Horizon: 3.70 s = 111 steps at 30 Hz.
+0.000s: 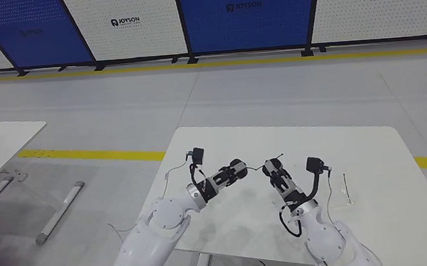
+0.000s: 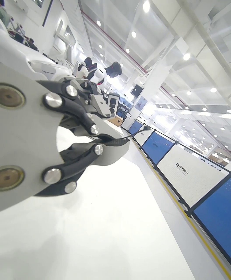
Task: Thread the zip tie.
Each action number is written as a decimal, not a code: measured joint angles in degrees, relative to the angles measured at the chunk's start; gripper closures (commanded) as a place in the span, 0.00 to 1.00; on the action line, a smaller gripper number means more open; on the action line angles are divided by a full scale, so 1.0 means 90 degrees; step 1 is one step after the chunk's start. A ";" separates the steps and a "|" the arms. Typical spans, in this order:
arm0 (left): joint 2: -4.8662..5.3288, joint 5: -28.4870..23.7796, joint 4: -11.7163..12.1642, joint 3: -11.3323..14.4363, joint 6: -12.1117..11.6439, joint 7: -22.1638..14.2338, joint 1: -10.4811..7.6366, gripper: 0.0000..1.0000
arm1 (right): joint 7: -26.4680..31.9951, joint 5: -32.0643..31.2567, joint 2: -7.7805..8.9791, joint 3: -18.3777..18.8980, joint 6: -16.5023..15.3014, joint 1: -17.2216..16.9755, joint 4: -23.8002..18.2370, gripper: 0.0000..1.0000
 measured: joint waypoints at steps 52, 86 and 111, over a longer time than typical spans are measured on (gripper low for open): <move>0.0070 0.0189 -0.0059 0.0092 0.0156 -0.0023 -0.0008 1.00 | 0.0199 -0.0405 -0.0136 0.0109 0.0021 -0.0031 0.0008 1.00; 0.0063 0.0932 -0.0036 0.0410 0.0467 0.0528 -0.0072 0.51 | -0.0230 -0.0198 -0.0279 0.0187 0.0608 -0.0104 -0.0061 1.00; -0.0016 0.0580 0.0081 0.0684 0.0607 0.0475 -0.0357 0.71 | -0.0335 -0.0893 -0.0364 0.0024 0.0704 -0.0071 -0.0001 1.00</move>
